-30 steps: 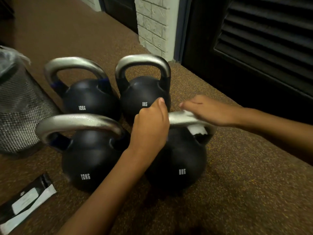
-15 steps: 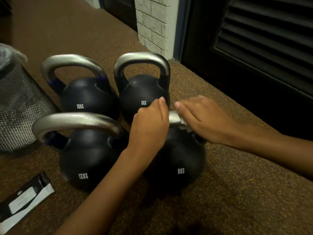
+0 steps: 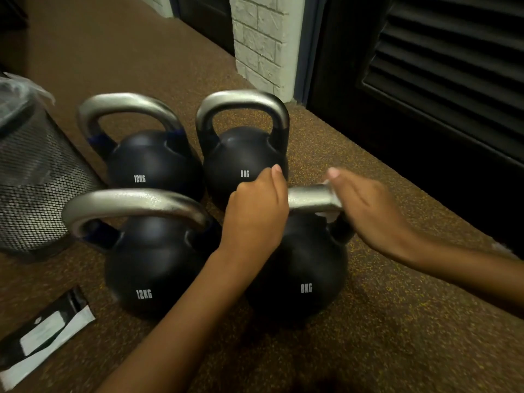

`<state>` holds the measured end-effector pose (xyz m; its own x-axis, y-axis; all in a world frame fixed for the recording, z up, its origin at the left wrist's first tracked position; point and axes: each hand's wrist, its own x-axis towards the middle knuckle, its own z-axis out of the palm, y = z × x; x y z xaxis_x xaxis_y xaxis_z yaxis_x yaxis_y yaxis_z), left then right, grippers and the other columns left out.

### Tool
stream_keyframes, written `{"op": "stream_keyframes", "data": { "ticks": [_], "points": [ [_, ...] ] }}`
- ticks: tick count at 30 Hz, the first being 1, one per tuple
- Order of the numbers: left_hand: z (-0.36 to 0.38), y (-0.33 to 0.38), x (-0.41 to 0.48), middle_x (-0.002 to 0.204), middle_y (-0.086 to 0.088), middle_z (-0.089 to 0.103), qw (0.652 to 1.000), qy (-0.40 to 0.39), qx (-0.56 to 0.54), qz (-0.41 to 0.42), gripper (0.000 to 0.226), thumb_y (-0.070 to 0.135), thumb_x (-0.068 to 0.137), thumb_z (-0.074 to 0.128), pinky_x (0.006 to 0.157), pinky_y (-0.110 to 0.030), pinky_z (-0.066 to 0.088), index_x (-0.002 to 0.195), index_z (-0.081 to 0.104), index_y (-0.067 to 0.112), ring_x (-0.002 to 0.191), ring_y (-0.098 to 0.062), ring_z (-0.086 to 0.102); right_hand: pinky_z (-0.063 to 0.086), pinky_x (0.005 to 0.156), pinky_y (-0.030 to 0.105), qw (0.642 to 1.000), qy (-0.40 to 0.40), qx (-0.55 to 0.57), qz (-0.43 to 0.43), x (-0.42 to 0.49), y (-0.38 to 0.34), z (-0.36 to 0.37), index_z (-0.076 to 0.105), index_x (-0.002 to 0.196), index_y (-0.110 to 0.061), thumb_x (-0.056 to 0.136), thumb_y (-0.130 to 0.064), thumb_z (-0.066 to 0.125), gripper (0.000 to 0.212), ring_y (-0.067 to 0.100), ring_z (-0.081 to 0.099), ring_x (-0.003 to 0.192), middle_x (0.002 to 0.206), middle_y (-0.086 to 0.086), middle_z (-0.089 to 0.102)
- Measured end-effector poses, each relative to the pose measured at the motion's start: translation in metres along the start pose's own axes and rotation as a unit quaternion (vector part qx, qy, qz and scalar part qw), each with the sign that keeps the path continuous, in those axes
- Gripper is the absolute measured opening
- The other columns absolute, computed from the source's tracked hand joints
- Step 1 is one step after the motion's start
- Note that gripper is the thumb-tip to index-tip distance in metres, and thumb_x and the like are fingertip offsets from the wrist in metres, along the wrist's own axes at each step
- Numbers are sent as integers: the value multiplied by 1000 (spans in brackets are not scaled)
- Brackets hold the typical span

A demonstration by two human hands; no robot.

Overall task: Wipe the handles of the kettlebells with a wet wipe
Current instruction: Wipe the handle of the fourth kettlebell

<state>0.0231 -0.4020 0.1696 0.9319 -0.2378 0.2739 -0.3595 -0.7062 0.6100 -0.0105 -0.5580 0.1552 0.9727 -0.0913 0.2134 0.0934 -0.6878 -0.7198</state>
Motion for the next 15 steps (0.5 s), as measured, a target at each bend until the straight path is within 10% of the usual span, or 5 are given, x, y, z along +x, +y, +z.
{"op": "stream_keyframes", "data": {
  "ticks": [8, 15],
  "points": [
    [-1, -2, 0, 84, -18, 64, 1000, -1, -30, 6, 35, 25, 100, 29, 65, -34, 35, 95, 57, 5, 80, -35, 60, 24, 104, 24, 935, -50, -266, -228, -16, -18, 4, 45, 134, -9, 95, -30, 39, 45, 17, 43, 119, 128, 6, 53],
    [-9, 1, 8, 92, -7, 66, 987, -92, -98, -93, 54, 51, 96, 27, 76, -29, 35, 89, 67, 15, 94, -24, 58, 22, 111, 15, 945, -119, -174, -252, -10, -13, -12, 33, 142, -9, 93, -16, 47, 52, 11, 38, 132, 142, 5, 44]
  ]
}}
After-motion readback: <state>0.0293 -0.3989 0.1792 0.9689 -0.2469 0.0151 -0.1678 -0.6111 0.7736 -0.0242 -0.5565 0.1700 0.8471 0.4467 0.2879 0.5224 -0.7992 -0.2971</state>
